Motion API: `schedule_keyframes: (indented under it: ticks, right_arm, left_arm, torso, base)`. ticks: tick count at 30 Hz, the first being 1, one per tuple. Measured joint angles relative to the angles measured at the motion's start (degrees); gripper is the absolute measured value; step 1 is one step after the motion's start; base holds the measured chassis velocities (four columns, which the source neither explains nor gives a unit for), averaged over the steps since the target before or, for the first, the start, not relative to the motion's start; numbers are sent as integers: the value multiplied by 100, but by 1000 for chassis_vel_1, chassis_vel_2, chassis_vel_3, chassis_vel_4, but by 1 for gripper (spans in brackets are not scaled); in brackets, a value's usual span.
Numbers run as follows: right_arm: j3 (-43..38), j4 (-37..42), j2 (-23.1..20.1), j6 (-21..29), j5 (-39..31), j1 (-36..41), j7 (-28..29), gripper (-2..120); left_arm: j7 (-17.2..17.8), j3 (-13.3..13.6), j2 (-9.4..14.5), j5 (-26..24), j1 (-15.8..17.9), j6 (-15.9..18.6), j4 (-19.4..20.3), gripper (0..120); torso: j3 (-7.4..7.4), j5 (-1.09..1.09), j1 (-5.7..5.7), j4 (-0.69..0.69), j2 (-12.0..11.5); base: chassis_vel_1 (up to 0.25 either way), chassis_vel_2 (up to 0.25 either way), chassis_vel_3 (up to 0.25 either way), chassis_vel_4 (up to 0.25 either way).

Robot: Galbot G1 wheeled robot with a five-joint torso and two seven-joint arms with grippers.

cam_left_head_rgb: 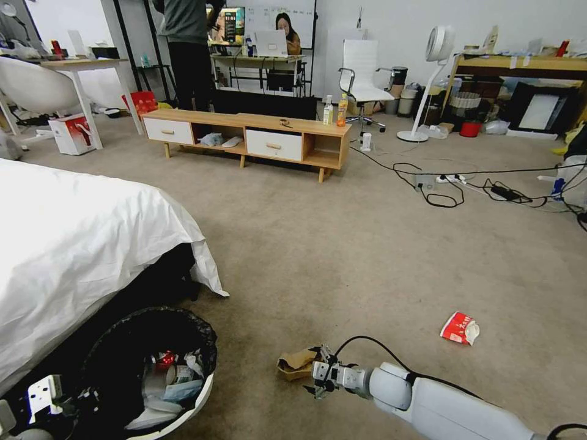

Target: Pick up the trash bin and place the garbage on the floor into it.

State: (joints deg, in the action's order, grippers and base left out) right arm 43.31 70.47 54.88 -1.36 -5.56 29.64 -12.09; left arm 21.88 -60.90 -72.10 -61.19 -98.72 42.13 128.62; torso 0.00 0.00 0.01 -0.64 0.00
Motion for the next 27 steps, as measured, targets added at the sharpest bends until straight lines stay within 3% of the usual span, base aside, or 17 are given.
schedule_keyframes:
  ticks: [13,27]
  right_arm:
    - [-105,-757,229,-645,-32,76,-57,100]
    - [-288,-1083,393,-805,-150,112,-91,100]
  left_arm:
    - [0,21,34,3,29,0,-57,1]
    - [-2,36,13,3,1,0,-52,1]
  torso:
    - [0,0,0,0,0]
    - [0,0,0,0,0]
  base:
    - [0,0,0,0]
    - [0,0,0,0]
